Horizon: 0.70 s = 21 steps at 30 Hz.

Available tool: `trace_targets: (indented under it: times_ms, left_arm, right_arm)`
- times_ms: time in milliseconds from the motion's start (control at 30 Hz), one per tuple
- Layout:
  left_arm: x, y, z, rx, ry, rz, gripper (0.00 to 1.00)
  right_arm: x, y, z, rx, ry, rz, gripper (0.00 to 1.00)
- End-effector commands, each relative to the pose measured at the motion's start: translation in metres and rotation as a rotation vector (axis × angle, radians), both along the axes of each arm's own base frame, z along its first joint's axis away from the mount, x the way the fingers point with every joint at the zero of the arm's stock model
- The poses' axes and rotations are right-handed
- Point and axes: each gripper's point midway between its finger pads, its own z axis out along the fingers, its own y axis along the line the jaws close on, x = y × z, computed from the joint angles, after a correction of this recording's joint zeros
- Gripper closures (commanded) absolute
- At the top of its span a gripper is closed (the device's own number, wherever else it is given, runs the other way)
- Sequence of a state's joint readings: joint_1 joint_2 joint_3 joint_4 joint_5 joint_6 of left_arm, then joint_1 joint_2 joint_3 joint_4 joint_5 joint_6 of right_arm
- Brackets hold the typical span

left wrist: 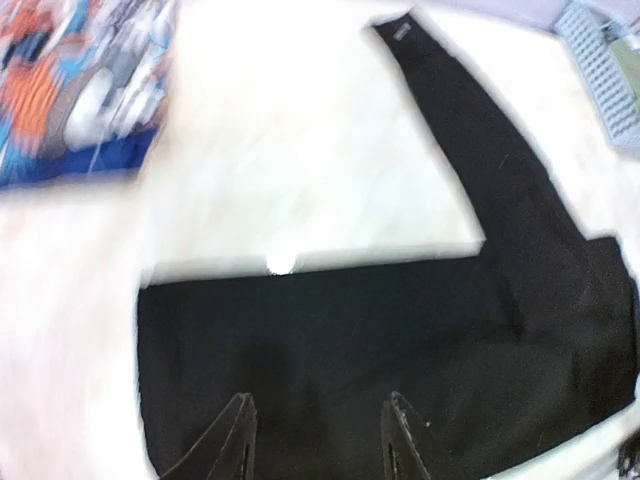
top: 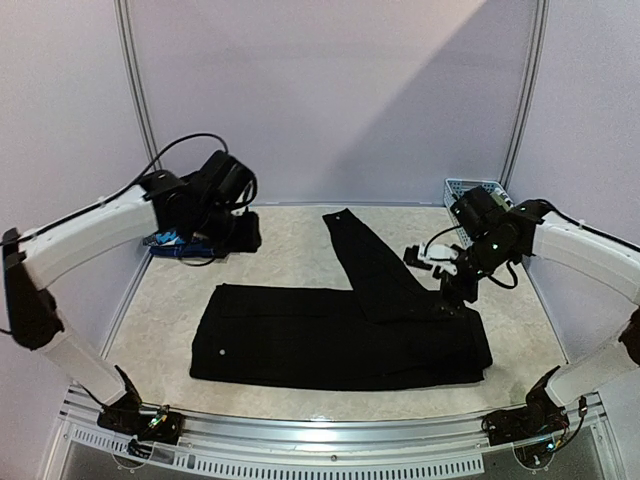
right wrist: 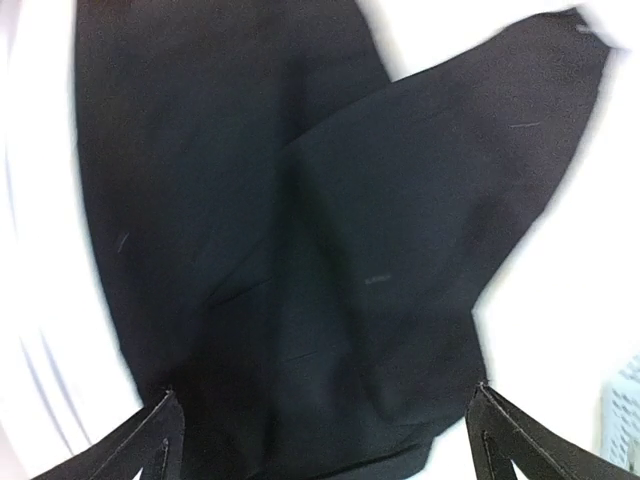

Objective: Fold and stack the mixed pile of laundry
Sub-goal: Move the rectangle-folded shirt to the center of the board, then adjust the rectangle-folded shirt at the center of the board.

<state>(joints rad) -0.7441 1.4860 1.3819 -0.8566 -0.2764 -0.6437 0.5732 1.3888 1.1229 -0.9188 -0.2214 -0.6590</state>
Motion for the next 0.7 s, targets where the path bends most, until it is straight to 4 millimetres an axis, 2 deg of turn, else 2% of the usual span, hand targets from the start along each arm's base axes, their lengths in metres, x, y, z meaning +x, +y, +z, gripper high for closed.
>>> trace_targets:
  times_ms: [0,67,167,267,367,500,667]
  left_arm:
    - [0.061,-0.039,-0.021,0.071,0.013,-0.096,0.55]
    - [0.094,-0.060,-0.026,-0.005,-0.007,-0.062,0.55]
    - [0.138,-0.088,-0.041,-0.158,-0.017,-0.015,0.54]
    - [0.179,-0.112,-0.055,-0.283,-0.057,0.032,0.53]
    - [0.210,-0.125,-0.072,-0.327,-0.079,0.068,0.52]
    - [0.243,-0.139,-0.113,-0.422,-0.043,0.119,0.52]
    - [0.266,-0.144,-0.157,-0.454,-0.023,0.173,0.52]
  right_arm:
    - [0.058,-0.021,0.043,0.197,-0.099,-0.338,0.01]
    - [0.076,-0.036,0.054,0.306,-0.050,-0.481,0.01]
    - [0.084,-0.042,0.048,0.336,0.039,-0.539,0.01]
    - [0.079,-0.038,0.038,0.336,0.096,-0.511,0.01]
    - [0.072,-0.034,0.037,0.351,0.119,-0.478,0.01]
    - [0.067,-0.034,0.031,0.353,0.135,-0.469,0.01]
    - [0.060,-0.034,0.026,0.351,0.143,-0.457,0.01]
